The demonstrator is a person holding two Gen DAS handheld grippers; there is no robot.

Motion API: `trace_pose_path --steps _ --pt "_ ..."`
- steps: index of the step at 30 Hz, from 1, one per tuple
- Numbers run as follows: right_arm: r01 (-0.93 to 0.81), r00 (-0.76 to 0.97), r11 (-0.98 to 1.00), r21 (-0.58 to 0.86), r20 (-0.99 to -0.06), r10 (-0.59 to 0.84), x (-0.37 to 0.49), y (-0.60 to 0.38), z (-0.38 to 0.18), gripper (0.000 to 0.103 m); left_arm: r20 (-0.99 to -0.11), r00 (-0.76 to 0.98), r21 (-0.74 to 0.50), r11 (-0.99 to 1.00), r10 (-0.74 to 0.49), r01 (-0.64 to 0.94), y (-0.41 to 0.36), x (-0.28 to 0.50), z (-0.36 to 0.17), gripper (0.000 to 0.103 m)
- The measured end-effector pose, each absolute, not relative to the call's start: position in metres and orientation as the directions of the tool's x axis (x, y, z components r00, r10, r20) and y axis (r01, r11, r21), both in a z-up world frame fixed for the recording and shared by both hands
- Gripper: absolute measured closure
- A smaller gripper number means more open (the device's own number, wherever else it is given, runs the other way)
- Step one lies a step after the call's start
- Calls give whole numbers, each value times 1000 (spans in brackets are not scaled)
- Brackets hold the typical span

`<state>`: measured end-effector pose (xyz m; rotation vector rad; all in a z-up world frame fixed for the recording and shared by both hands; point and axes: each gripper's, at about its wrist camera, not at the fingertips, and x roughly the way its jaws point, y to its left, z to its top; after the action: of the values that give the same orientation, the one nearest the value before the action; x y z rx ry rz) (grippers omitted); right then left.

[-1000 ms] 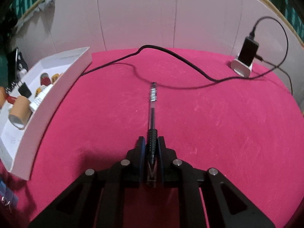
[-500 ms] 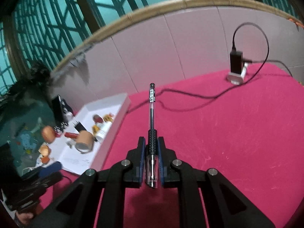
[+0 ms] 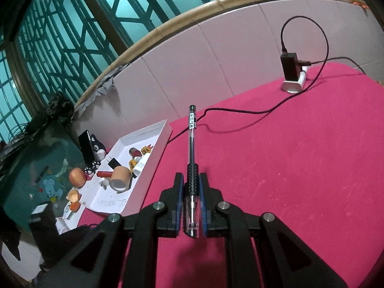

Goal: Organize rigid objects
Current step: 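Carry the black pen and blue binder clip over the white tray with both tools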

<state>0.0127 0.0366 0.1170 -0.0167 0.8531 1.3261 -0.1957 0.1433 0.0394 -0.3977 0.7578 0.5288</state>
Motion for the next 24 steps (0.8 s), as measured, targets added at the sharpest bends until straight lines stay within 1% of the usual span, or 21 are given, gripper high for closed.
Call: trace_pose_path --steps 4,5,7,8,10,11,12,13,14,15,24 --pt "-845 -16 282 454 -549 836 11 37 115 93 -755 567 -96 801 329 -591 146 -179 28 34" --pt "-845 -18 281 455 -549 836 11 37 115 93 -759 559 -95 793 333 -601 149 -177 25 36" --pt "-846 -22 277 455 -549 835 10 36 114 93 -767 550 -98 787 331 -609 152 -177 20 58" --pt "-848 -24 274 454 -549 836 9 36 115 93 -767 554 -110 783 325 -612 154 -179 20 75" --pt "-849 -29 267 455 -546 837 11 35 116 93 -743 584 -122 792 327 -598 152 -186 25 76" --pt "-849 -30 265 457 -544 839 10 35 117 93 -736 587 -107 798 337 -593 149 -187 27 82" --pt "-849 -31 264 457 -542 840 10 35 117 93 -729 588 -90 804 349 -588 145 -188 29 85" --pt "-850 -32 261 458 -540 841 9 34 118 93 -720 597 -84 809 354 -581 141 -190 31 85" --pt "-850 -34 259 459 -537 843 8 34 120 93 -712 605 -84 813 355 -576 139 -191 33 89" --pt "-851 -36 255 460 -534 845 7 34 120 93 -706 610 -80 815 360 -574 136 -192 35 89" --pt "-869 -42 211 447 -492 870 -6 30 142 93 -640 663 -111 807 388 -580 134 -208 60 89"
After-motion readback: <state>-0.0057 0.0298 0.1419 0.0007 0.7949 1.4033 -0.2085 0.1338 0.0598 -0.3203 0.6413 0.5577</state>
